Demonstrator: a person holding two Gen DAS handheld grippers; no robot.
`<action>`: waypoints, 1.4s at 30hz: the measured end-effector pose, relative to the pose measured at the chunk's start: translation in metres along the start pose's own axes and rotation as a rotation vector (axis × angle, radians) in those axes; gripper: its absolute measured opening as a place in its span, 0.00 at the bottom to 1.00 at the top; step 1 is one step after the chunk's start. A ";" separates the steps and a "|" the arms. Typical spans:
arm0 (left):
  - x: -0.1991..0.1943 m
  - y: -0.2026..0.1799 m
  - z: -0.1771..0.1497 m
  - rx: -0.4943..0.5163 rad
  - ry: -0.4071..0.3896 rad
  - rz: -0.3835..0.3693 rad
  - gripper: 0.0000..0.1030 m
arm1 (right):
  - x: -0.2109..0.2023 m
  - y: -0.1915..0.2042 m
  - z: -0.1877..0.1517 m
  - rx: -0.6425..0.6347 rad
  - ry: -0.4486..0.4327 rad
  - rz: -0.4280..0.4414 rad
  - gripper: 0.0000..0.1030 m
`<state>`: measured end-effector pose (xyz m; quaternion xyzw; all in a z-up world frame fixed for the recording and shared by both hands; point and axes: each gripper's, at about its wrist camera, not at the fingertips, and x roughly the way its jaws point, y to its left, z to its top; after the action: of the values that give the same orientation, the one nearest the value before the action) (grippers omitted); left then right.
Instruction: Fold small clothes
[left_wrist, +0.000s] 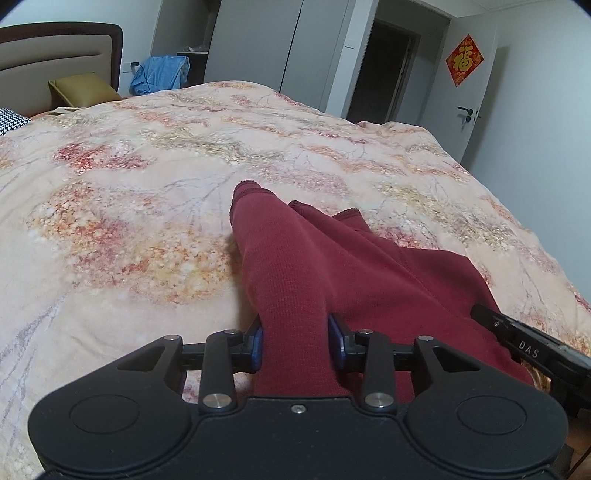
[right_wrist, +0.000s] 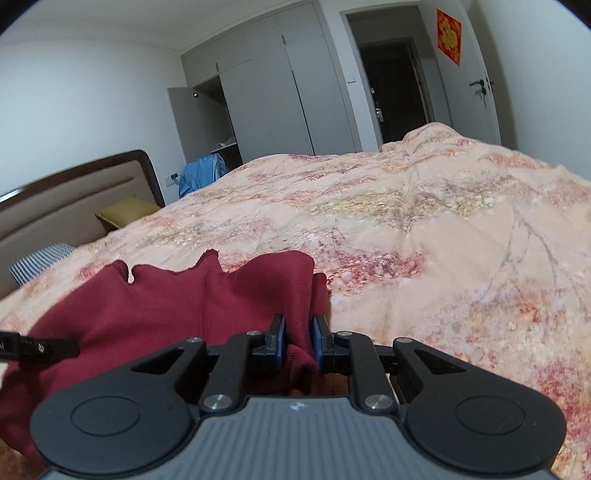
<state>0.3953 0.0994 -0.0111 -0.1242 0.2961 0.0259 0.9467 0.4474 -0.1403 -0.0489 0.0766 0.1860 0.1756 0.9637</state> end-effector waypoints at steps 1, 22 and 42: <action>0.000 -0.001 0.001 -0.003 0.002 -0.001 0.39 | 0.003 0.001 0.001 0.002 0.001 0.000 0.18; -0.036 -0.024 0.008 0.029 -0.022 0.010 0.85 | -0.014 -0.002 0.003 -0.020 0.007 -0.116 0.61; -0.133 -0.057 -0.007 0.014 -0.186 0.015 0.99 | -0.145 0.016 0.032 -0.077 -0.225 -0.042 1.00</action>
<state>0.2894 0.0453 0.0715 -0.1124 0.2082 0.0423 0.9707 0.3285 -0.1812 0.0324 0.0547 0.0715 0.1528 0.9841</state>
